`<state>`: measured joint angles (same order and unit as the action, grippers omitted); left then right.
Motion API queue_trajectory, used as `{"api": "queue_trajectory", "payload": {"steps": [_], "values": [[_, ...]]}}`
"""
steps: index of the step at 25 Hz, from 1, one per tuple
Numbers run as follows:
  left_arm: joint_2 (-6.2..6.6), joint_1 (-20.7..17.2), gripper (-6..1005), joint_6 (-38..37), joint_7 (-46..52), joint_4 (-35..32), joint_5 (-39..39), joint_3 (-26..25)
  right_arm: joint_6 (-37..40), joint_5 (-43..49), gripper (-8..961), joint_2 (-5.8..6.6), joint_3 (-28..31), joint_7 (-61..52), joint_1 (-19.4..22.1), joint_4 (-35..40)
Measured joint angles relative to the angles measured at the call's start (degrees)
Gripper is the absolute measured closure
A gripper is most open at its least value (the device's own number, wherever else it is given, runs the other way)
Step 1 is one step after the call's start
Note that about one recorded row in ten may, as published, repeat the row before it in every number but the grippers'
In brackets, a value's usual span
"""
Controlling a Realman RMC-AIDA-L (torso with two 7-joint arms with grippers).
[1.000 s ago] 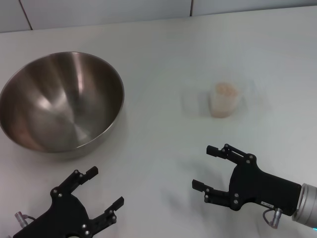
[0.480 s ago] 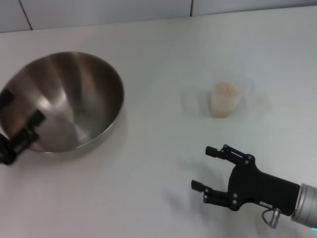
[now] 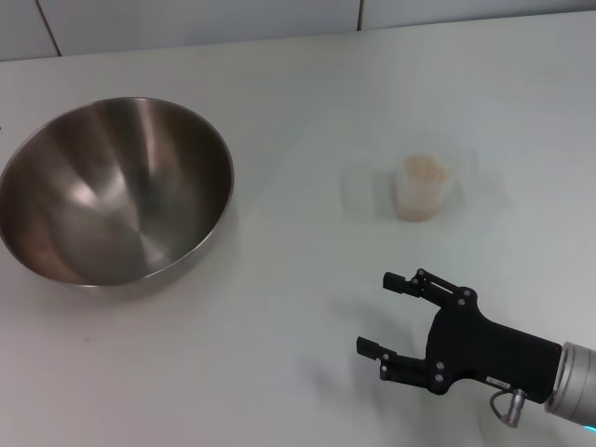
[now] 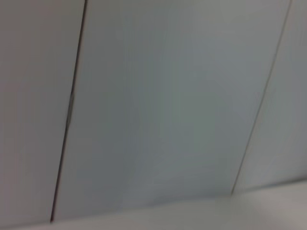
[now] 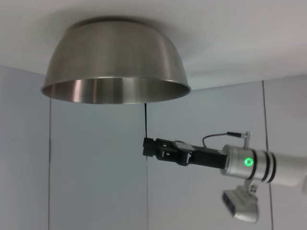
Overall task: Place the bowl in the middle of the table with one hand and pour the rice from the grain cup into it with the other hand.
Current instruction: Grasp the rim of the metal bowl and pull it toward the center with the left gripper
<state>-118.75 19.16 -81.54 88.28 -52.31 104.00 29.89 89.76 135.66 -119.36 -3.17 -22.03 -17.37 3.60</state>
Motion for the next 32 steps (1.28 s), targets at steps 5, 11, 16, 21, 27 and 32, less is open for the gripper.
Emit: {"api": "queue_trajectory", "payload": {"steps": [5, 11, 16, 21, 27, 32], "values": [[0.41, -0.8, 187, 5.1, 15.0, -10.0, 8.9, 8.5, 0.0, -0.1, 121, 0.00, 0.0, 0.0, 0.1, 0.0], [0.56, 1.0, 185, 2.8, 26.5, -16.9, 19.6, 12.7, 0.0, 0.0, 120, 0.00, 0.0, 0.1, 0.1, 0.1], [0.43, 1.9, 184, 2.7, 28.2, -17.1, 21.6, 13.0, 0.0, 0.0, 120, 0.00, 0.0, 0.1, 0.1, 0.2], [0.34, 4.8, 183, 3.9, 29.7, -14.1, 25.4, 14.6, -0.2, 0.0, 120, 0.00, 0.0, 0.1, 0.1, 0.2], [0.30, 8.3, 184, 5.8, 30.3, -10.1, 31.1, 14.7, -0.3, 0.0, 120, 0.00, 0.0, 0.1, 0.1, 0.1], [0.30, 9.7, 186, 7.0, 30.5, -7.8, 32.9, 15.6, -0.4, 0.0, 120, 0.00, 0.0, 0.1, 0.0, 0.1]]}}
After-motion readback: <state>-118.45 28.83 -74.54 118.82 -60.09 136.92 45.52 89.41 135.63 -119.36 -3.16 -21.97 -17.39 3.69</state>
